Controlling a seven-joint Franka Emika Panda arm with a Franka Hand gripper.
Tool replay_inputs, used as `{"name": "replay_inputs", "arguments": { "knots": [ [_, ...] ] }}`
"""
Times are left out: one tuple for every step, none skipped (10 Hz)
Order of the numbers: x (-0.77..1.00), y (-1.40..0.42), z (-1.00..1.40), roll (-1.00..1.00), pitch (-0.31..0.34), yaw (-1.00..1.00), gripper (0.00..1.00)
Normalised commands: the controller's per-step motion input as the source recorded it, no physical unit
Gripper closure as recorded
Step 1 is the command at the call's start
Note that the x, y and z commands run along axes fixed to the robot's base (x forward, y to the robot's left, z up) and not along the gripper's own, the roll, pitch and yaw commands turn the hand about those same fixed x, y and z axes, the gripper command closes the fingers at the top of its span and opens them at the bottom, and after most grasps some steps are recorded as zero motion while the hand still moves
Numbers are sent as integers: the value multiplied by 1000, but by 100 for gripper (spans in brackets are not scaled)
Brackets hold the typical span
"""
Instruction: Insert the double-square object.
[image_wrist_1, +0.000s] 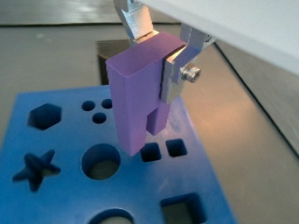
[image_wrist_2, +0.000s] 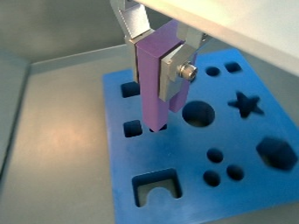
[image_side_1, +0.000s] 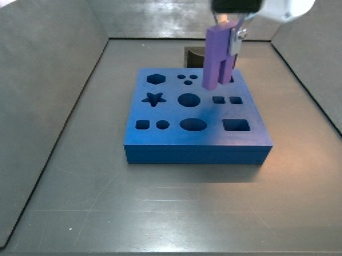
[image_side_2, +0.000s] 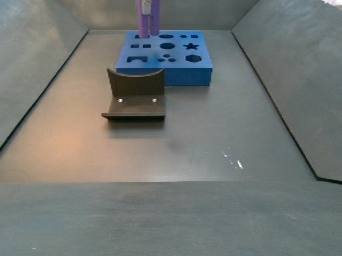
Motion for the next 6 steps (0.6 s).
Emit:
{"name": "replay_inputs", "arguments": {
  "knots": [
    [54,-6,-26,-6,0,-1000,100],
    [400,-29,-11,-16,0,-746,100],
    [460,-43,-77,0,0,-689,100],
    [374,-31,-163,0,0,-757,100],
    [0,0,-331,41,-14,-1000,100],
    [0,0,-331,41,-14,-1000,100]
  ]
}}
